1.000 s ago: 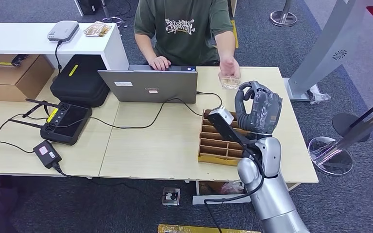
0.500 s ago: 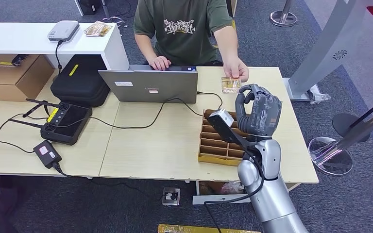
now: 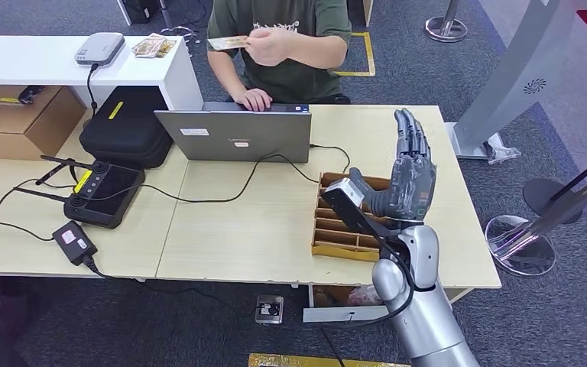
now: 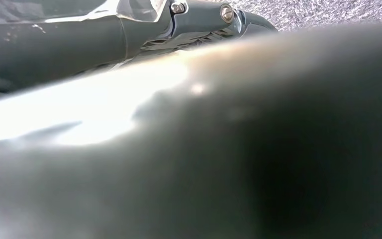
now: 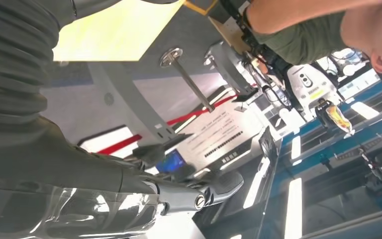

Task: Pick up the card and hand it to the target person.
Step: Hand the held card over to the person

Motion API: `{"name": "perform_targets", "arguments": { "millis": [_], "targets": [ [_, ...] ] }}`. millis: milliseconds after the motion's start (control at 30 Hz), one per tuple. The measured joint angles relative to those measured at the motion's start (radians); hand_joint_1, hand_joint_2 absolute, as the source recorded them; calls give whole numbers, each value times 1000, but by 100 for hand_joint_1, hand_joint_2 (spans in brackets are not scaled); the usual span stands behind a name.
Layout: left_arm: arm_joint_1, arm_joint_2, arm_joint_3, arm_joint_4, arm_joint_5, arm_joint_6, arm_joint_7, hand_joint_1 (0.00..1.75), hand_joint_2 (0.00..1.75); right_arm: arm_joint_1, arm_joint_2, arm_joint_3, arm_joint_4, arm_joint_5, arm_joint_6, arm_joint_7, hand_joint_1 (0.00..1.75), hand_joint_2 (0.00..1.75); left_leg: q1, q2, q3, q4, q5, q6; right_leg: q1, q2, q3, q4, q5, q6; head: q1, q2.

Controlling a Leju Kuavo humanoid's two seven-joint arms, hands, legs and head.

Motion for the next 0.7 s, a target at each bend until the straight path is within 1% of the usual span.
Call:
{"name": "perform_targets", "arguments": {
  "millis": [67,167,233,300,333,367,433,500,633,700],
  "targets": [
    [0,0,0,0,1,0,0,0,0,9,0,0,-8,-97,25,-34,0,175,0,0,0,0,0,0,0,0,0,0,0,0,0,0],
    [0,0,0,0,7,0,-3,0,0,33,0,-4,-27,-347,104,-122,0,175,0,0,0,0,0,0,0,0,0,0,0,0,0,0],
    [0,0,0,0,10,-1,-6,0,0,56,0,-19,-44,-561,205,-183,0,175,0,0,0,0,0,0,0,0,0,0,0,0,0,0],
    [1,0,0,0,13,-7,-7,0,0,84,0,-49,-65,-783,340,-232,0,175,0,0,0,0,0,0,0,0,0,0,0,0,0,0],
    [1,0,0,0,13,-11,-6,0,0,99,0,-67,-75,-865,397,-249,0,175,0,0,0,0,0,0,0,0,0,0,0,0,0,0],
    [1,0,0,0,14,-14,-5,0,0,114,-1,-86,-85,-914,435,-262,0,175,0,0,0,0,0,0,0,0,0,0,0,0,0,0],
    [1,1,1,0,17,-17,-1,0,0,141,-3,-123,-102,-943,457,-286,0,175,0,0,0,0,0,0,0,0,0,0,0,0,0,0],
    [1,0,2,0,22,-18,-1,0,0,168,-10,-158,-120,-924,434,-312,0,175,0,0,0,0,0,0,0,0,0,0,0,0,0,0],
    [1,0,9,0,33,-19,-14,0,0,228,-30,-233,-165,-847,298,-352,0,175,0,0,0,0,0,0,0,0,0,-1,0,0,0,0],
    [1,0,11,0,35,-21,-16,0,0,256,-41,-273,-189,-830,251,-358,0,175,0,0,0,0,-1,0,0,0,0,-1,0,0,0,0]
  ]
}}
